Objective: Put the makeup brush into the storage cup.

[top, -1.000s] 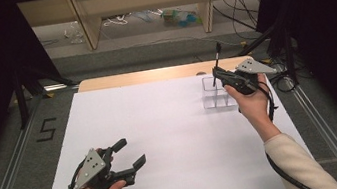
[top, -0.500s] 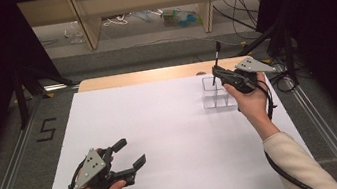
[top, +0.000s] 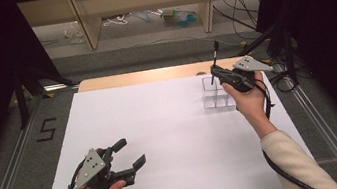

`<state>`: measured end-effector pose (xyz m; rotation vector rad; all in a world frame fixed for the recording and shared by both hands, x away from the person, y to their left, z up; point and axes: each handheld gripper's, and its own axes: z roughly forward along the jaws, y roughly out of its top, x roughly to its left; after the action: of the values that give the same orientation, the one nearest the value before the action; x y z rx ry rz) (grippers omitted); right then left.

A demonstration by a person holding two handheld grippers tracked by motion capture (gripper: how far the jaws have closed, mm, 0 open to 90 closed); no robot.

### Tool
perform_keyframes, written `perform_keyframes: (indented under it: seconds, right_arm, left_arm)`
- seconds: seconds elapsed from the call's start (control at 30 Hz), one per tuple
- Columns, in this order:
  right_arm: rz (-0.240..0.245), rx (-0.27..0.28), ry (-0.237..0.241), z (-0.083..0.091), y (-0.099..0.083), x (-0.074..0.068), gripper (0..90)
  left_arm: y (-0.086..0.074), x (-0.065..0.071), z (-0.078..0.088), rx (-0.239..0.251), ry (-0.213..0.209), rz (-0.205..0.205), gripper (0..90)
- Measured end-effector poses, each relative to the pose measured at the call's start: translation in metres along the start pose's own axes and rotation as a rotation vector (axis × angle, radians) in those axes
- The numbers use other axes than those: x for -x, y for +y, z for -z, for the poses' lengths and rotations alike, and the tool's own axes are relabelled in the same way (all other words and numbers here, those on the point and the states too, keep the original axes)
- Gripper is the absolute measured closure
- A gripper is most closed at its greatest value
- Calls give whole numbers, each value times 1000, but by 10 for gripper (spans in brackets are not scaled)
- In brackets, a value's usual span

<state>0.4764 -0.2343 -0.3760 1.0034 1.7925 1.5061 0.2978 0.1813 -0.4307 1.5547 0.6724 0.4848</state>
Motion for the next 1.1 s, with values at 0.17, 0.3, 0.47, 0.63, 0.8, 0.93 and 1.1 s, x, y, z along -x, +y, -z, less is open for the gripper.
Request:
perform_keyframes:
  seconds: [0.17, 0.3, 0.47, 0.63, 0.8, 0.93, 1.1]
  right_arm:
    - [1, 3, -4, -2, -1, 0, 858]
    - [-3, 13, -6, -5, -2, 0, 858]
    - [2, 10, -10, -6, -2, 0, 858]
    - [2, 7, -7, -9, -3, 0, 858]
    - [-1, -12, -9, -10, -4, 1, 857]
    - [0, -6, -10, -12, -5, 1, 858]
    - [-7, -8, -10, -15, -5, 1, 857]
  left_arm:
    - [0, 0, 0, 1, 0, 1, 193]
    - [0, 0, 0, 0, 0, 1, 193]
    - [0, 0, 0, -1, 0, 2, 193]
    - [0, 0, 0, -1, -1, 3, 193]
    - [0, 0, 0, -1, -1, 3, 193]
    - [0, 0, 0, -1, -1, 4, 193]
    - [0, 0, 0, -1, -1, 2, 193]
